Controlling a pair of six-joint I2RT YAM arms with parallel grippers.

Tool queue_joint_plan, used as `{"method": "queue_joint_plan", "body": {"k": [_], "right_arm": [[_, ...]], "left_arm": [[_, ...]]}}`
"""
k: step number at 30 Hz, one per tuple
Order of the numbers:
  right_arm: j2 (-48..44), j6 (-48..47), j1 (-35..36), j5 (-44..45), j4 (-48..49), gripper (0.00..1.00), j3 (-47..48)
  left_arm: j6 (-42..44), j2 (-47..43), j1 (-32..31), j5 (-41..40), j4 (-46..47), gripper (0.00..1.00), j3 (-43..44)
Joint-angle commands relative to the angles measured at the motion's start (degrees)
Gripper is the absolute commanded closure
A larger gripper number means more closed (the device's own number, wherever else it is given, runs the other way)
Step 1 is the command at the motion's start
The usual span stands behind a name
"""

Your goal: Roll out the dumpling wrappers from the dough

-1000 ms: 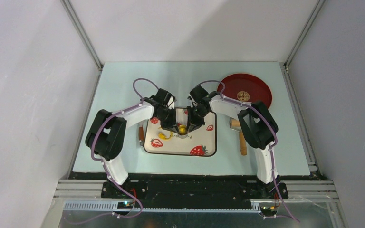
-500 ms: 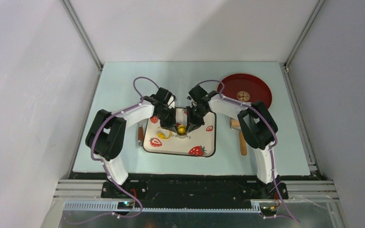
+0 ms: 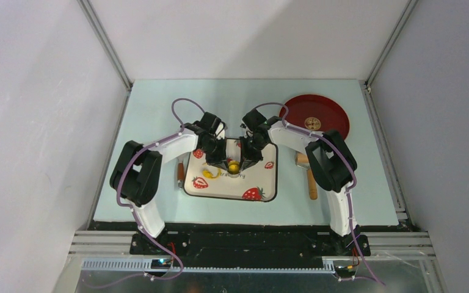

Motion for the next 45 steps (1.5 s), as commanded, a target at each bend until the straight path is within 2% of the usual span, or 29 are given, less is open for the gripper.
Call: {"method": "queue_joint_plan", "body": {"k": [1,45], "right_arm": [[-3.0,0.3,0.3,-0.7,0.6,1.0,2.3],[-4.8,0.5,1.0,-1.4,-0.9,1.0,3.6]], "left_arm": [[1.8,-0.5,-0.5,1.4,-1.6,1.0,2.0],[2.6,-0.8,-0.5,2.0,-3.8,1.0,3.7]]}}
